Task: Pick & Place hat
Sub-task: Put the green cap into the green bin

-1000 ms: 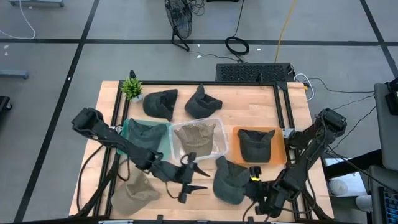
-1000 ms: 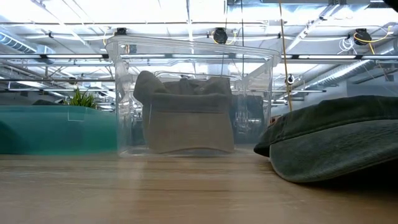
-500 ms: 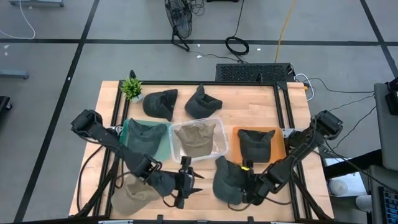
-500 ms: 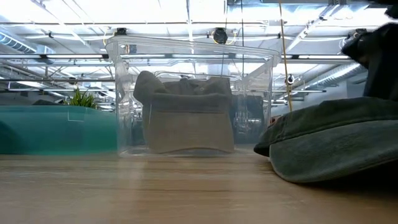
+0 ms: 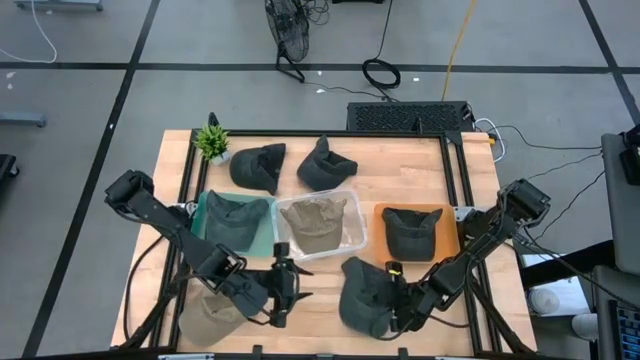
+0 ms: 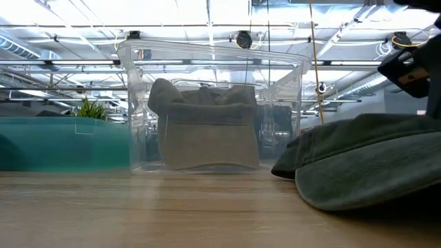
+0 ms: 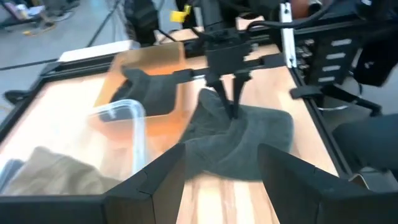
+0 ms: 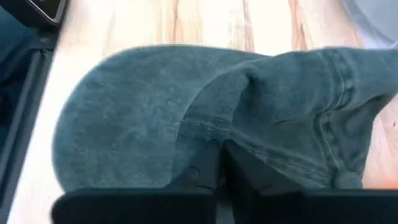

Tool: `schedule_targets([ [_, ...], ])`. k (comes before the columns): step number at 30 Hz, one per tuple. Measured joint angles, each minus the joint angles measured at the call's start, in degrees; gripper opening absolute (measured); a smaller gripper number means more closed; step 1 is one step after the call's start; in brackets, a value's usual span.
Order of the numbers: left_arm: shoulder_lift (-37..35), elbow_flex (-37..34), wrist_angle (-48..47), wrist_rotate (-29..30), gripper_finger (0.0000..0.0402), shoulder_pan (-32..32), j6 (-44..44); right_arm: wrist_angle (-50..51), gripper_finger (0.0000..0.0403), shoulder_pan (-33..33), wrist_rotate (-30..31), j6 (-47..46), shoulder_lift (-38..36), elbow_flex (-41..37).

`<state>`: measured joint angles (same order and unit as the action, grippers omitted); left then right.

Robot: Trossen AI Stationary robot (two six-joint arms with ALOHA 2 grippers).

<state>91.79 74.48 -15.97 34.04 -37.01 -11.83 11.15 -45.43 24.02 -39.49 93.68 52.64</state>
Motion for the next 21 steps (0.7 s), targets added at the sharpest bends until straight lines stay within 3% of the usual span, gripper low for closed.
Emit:
schedule_targets([
  [7,-0.1,0.0,-1.0,0.6,0.0211,-1.4,-0.6,-0.4,0.0088,0.0,-0.2,-0.2,-3.2,0.0],
  [13,0.0,0.0,-1.5,0.6,0.0211,-1.5,-2.3,-6.3,0.0149,0.2,-0.3,-2.0,-1.6,0.1],
  [17,0.0,0.0,-2.4,0.6,0.0211,-2.0,-2.5,-3.9,0.0158,0.4,-0.3,-4.3,0.1,-0.1],
  [21,0.0,0.0,-2.4,0.5,0.0211,-2.4,-3.4,-2.8,0.0141,0.3,-0.2,-5.1,0.2,-0.1],
])
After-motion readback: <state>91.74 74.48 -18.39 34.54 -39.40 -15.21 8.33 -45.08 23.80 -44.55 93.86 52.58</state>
